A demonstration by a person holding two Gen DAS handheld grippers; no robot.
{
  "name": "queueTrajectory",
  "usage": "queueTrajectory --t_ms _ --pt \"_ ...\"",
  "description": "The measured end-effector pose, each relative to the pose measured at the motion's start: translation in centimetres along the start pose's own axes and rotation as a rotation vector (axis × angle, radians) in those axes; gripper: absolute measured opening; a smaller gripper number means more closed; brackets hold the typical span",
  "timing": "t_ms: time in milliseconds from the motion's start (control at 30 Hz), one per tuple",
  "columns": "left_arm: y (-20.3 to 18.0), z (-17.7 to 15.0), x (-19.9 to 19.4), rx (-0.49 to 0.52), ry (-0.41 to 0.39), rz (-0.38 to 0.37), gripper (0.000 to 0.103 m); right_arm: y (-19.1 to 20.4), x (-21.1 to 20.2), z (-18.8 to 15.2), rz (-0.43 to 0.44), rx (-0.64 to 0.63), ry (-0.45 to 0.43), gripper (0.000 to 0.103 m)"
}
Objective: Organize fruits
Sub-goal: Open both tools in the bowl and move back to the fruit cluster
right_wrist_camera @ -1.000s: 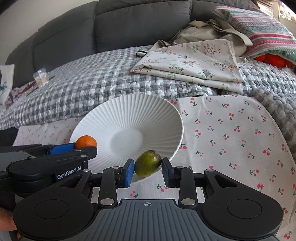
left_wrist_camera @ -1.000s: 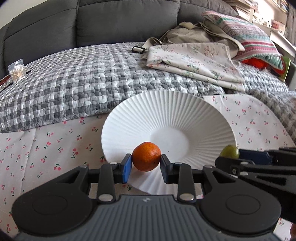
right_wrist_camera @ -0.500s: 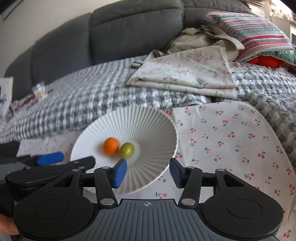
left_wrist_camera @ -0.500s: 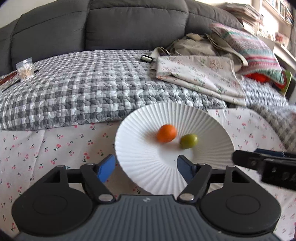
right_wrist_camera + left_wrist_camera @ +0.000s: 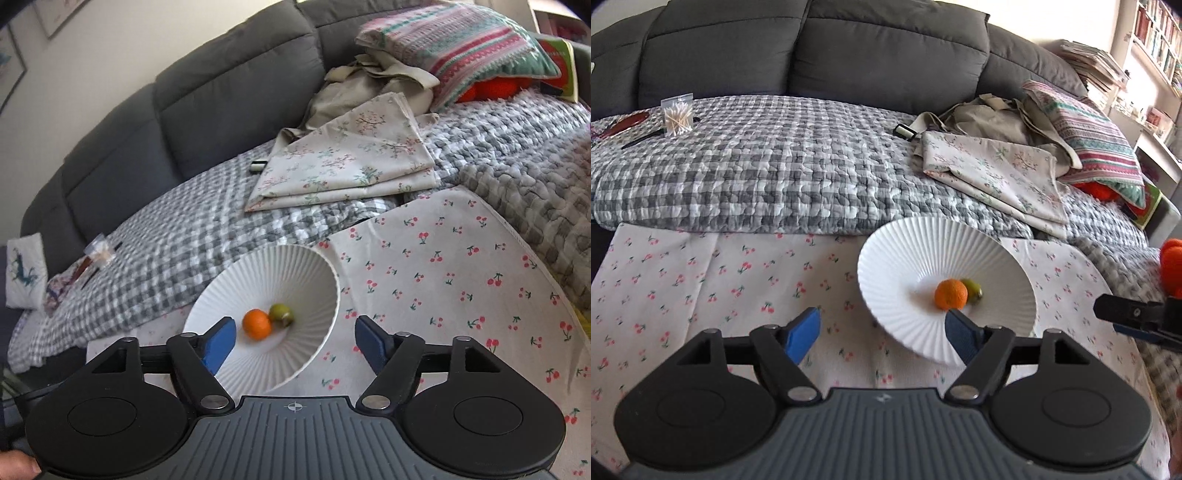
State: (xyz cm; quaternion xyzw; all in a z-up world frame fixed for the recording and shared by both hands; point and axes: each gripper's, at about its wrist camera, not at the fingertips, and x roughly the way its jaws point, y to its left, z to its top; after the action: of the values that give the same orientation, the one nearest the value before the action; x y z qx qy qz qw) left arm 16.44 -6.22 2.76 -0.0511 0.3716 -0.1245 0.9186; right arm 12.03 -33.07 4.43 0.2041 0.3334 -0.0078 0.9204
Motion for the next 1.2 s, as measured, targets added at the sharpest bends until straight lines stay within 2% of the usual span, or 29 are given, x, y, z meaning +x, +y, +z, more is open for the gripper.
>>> queueTrajectory --t_ms 300,333,500,833,1067,1133,1200 --pt "-0.5 -3.8 -4.2 0.030 0.057 -0.048 0.076 2.4 -4.3 -3.2 0.053 -0.097 0.035 0.082" --pt "-0.5 -4.4 -4.5 0.032 0.064 -0.048 0.076 2.7 -4.7 -3.7 0.052 -0.110 0.037 0.085" --pt "-0.5 -7.2 -5.9 0.055 0.088 -0.031 0.076 4.0 -6.3 -5.5 0.056 -0.164 0.044 0.085" --pt "-1.6 -11.7 -6.0 0.124 0.163 -0.043 0.076 4.1 -7.7 -8.1 0.071 -0.139 0.091 0.085" --pt "-3.2 -13.7 -4.4 0.183 0.195 -0.005 0.075 4.4 -6.1 -9.0 0.005 -0.178 0.136 0.085" --pt "-3.5 -14.1 -3.9 0.205 0.197 0.015 0.071 4.3 -5.8 -9.0 -0.001 -0.180 0.142 0.085" --pt "-3.7 -14.4 -3.4 0.220 0.210 0.022 0.056 4.4 -5.5 -9.1 -0.014 -0.191 0.142 0.085"
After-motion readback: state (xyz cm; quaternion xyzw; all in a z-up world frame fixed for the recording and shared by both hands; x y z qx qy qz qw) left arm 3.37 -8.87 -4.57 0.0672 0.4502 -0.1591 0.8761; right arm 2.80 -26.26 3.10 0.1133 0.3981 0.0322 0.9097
